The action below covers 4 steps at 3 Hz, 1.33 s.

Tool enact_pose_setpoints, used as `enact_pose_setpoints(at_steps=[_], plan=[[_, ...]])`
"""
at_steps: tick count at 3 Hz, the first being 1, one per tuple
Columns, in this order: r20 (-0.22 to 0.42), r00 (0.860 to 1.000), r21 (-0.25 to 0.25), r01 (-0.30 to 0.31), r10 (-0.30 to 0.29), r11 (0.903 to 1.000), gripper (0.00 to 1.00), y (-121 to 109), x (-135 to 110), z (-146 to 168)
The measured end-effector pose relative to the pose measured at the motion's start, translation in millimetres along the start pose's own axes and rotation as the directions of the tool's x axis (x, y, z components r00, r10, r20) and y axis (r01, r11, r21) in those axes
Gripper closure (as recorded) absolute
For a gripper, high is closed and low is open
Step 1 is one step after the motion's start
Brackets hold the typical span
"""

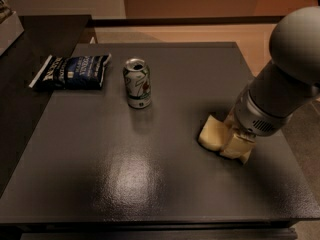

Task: Pick sponge

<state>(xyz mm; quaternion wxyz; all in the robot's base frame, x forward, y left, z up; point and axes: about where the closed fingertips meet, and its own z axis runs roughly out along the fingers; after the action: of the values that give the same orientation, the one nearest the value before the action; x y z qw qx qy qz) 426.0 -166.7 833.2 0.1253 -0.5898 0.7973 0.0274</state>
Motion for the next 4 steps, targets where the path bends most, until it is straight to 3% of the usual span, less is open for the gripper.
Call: enact_pose_setpoints(at_steps=[1,4], plan=[[-0.007,1.000,0.031,0.014,-0.014,0.9994,1.00,-8,-18,-25],[0.003,0.997,0.115,0.079,-0.080,0.9902,1.00,-41,-87,-129]])
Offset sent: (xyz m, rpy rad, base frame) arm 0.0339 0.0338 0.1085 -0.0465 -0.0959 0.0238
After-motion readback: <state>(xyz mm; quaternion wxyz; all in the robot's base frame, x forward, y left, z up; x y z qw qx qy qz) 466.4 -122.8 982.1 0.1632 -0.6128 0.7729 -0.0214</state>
